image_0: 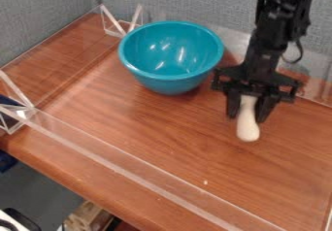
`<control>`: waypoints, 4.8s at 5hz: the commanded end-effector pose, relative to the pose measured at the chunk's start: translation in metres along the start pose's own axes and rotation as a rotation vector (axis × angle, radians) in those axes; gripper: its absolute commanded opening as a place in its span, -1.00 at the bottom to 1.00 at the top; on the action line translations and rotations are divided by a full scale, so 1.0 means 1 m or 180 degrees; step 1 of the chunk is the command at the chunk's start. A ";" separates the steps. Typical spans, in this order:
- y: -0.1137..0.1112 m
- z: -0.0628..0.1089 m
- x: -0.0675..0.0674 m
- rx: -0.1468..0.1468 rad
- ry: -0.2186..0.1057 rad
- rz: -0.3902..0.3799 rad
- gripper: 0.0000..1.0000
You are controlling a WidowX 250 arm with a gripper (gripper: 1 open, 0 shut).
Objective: Put the mushroom in the blue bowl
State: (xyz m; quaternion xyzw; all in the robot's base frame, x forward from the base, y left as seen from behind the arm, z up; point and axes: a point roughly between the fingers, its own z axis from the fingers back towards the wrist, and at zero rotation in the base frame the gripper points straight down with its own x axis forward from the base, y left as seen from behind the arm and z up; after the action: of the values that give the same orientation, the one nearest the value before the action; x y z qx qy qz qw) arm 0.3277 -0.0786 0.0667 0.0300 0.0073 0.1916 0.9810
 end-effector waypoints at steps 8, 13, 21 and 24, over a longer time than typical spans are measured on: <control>0.032 0.086 0.013 -0.0548 -0.0380 0.0101 -1.00; 0.016 0.080 0.014 -0.0640 -0.0378 -0.0074 -1.00; 0.095 0.050 0.125 -0.0339 -0.0389 0.0590 -1.00; 0.098 0.022 0.138 -0.0238 -0.0332 0.0594 -1.00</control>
State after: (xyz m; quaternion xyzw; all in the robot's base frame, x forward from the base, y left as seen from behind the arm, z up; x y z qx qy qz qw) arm 0.4134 0.0545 0.0730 0.0077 -0.0214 0.2730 0.9618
